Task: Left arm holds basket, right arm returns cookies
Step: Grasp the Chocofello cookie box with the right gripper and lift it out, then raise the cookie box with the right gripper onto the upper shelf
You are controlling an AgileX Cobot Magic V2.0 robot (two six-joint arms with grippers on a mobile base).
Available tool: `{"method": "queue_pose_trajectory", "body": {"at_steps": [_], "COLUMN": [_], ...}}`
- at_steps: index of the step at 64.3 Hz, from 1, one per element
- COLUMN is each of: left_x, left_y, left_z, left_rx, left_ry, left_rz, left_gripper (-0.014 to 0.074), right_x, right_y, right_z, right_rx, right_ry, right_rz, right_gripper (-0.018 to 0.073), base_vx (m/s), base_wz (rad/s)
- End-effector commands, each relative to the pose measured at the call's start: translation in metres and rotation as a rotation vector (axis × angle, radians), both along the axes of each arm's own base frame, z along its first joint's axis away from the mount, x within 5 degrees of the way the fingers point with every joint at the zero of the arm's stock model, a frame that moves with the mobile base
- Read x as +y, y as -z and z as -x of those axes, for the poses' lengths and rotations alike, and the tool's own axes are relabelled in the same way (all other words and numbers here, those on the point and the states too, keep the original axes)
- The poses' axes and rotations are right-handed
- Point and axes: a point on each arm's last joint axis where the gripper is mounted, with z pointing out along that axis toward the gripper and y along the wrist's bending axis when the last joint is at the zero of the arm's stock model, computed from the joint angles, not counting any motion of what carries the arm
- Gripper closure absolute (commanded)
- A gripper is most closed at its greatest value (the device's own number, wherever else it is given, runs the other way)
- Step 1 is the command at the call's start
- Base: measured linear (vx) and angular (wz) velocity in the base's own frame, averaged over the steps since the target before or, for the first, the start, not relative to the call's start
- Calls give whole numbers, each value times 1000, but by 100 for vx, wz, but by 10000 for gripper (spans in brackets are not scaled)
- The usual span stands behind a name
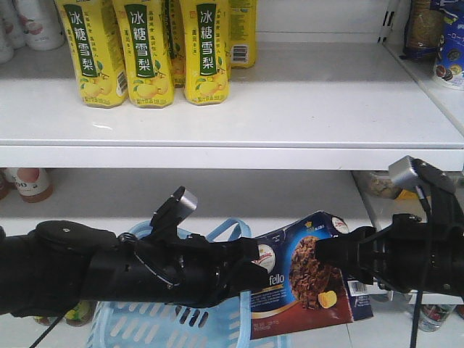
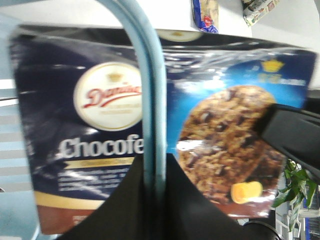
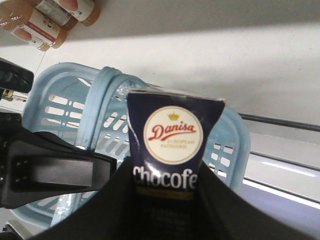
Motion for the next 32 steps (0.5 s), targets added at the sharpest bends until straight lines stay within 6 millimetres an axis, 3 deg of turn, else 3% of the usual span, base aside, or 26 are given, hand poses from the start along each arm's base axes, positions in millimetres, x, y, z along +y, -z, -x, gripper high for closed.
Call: {"method": "queue_pose_trajectory", "body": {"at_steps": [1,32], "left_x": [-2,-2], "left_y": [-26,-26], "left_z": [0,0], "left_rx": [-46,-46], "left_ry": [-1,-1], "left_rz": [95,95], "left_gripper": [603,603], "right_x": [-4,-22], "right_y": [-22,-62], "right_z": [6,60], "right_rx": [-80,-286], "right_ry": [56,146], "right_rz": [-28,10], "right_gripper": [361,361], "base_vx": [0,0], "base_wz": [0,0]}}
